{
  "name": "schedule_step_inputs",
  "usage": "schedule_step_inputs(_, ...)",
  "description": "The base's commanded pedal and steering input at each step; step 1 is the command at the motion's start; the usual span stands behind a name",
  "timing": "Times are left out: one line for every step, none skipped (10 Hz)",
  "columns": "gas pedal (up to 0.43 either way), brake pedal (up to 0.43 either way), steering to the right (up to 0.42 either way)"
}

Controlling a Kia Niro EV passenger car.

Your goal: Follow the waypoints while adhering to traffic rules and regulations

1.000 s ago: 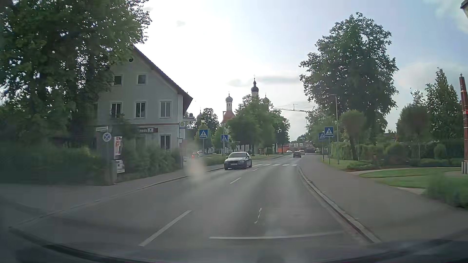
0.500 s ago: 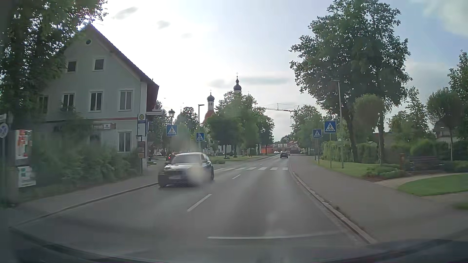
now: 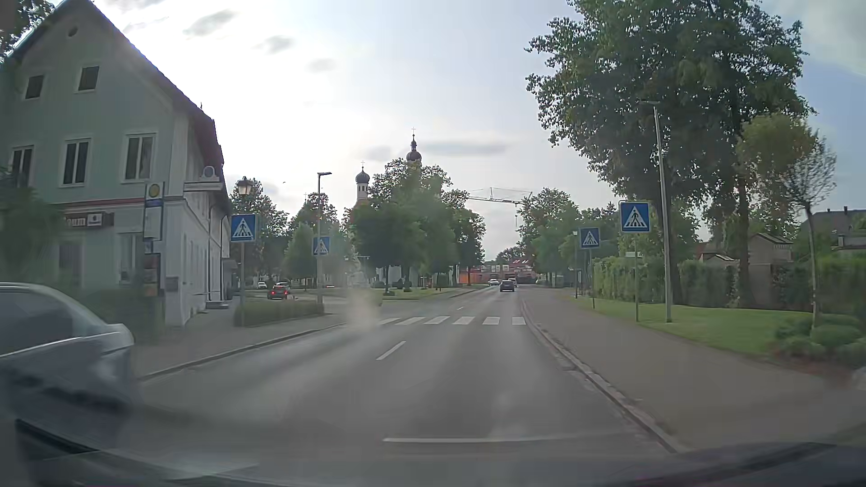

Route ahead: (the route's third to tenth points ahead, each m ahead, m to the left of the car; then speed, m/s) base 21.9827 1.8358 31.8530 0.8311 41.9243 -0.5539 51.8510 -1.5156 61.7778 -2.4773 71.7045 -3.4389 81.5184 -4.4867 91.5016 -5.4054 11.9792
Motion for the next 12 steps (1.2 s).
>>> schedule_step_inputs(0.189,0.000,0.031)
schedule_step_inputs(0.189,0.000,0.030)
schedule_step_inputs(0.189,0.000,0.029)
schedule_step_inputs(0.189,0.000,0.025)
schedule_step_inputs(0.189,0.000,0.024)
schedule_step_inputs(0.189,0.000,0.024)
schedule_step_inputs(0.189,0.000,0.024)
schedule_step_inputs(0.177,0.000,0.023)
schedule_step_inputs(0.177,0.000,0.021)
schedule_step_inputs(0.169,0.000,0.021)
schedule_step_inputs(0.169,0.000,0.016)
schedule_step_inputs(0.157,0.000,0.011)
